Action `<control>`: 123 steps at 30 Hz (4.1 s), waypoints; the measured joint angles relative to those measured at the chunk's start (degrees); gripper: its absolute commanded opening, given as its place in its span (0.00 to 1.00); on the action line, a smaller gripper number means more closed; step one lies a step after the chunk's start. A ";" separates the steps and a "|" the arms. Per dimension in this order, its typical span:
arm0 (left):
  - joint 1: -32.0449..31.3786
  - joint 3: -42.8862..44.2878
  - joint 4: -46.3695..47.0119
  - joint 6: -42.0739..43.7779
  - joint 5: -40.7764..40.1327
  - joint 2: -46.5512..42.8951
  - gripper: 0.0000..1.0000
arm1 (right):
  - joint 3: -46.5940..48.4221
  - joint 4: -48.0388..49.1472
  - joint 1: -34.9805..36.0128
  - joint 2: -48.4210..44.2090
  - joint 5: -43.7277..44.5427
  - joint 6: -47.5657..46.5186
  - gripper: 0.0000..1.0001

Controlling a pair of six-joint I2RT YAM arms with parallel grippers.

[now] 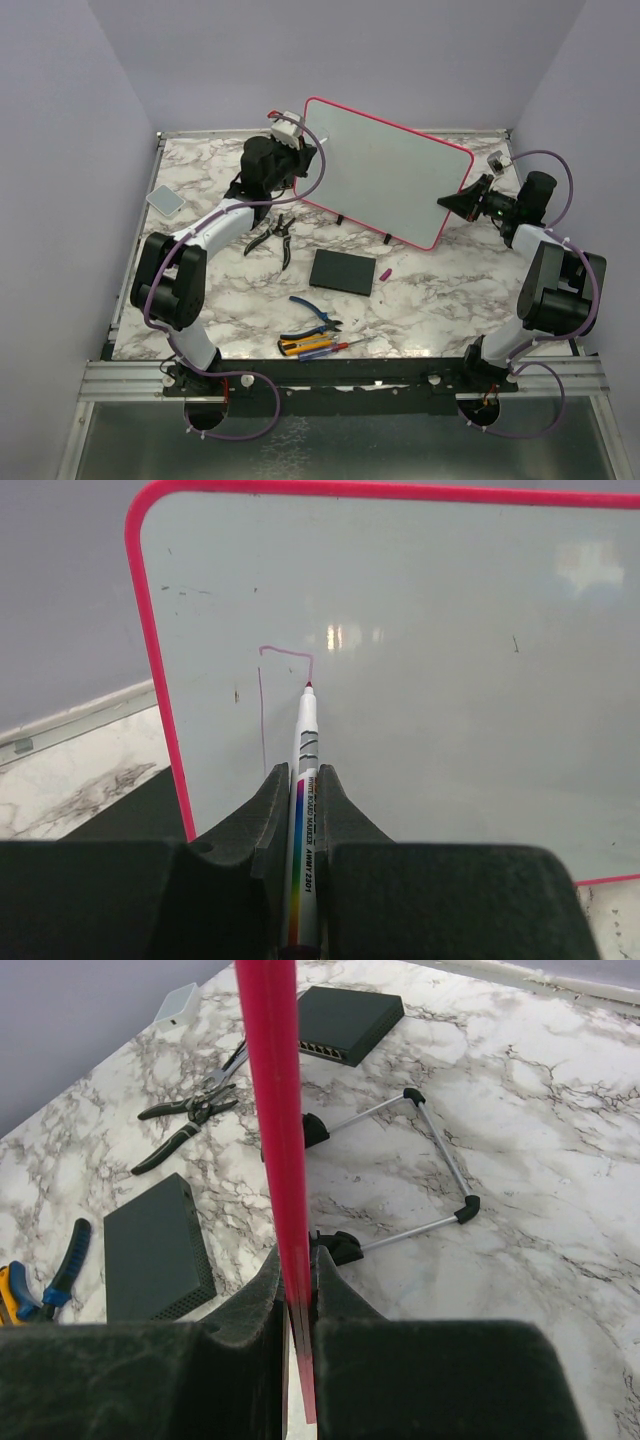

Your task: Write a sentence on the whiteboard

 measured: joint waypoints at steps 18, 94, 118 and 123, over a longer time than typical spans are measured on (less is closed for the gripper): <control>1.03 -1.14 -0.52 0.35 -2.73 -0.57 0.00 | 0.00 -0.02 0.00 0.00 0.07 0.02 0.01; -3.10 -5.18 -1.64 1.33 0.17 -4.17 0.00 | 0.44 -1.07 0.00 0.11 0.11 -0.24 0.00; -3.48 -5.16 -1.64 -0.39 -1.11 -3.91 0.00 | 0.44 -1.05 0.00 0.11 0.13 -0.22 0.01; -3.45 -4.50 -1.60 -1.53 -1.84 -3.91 0.00 | 0.44 -1.03 0.00 0.11 0.13 -0.20 0.00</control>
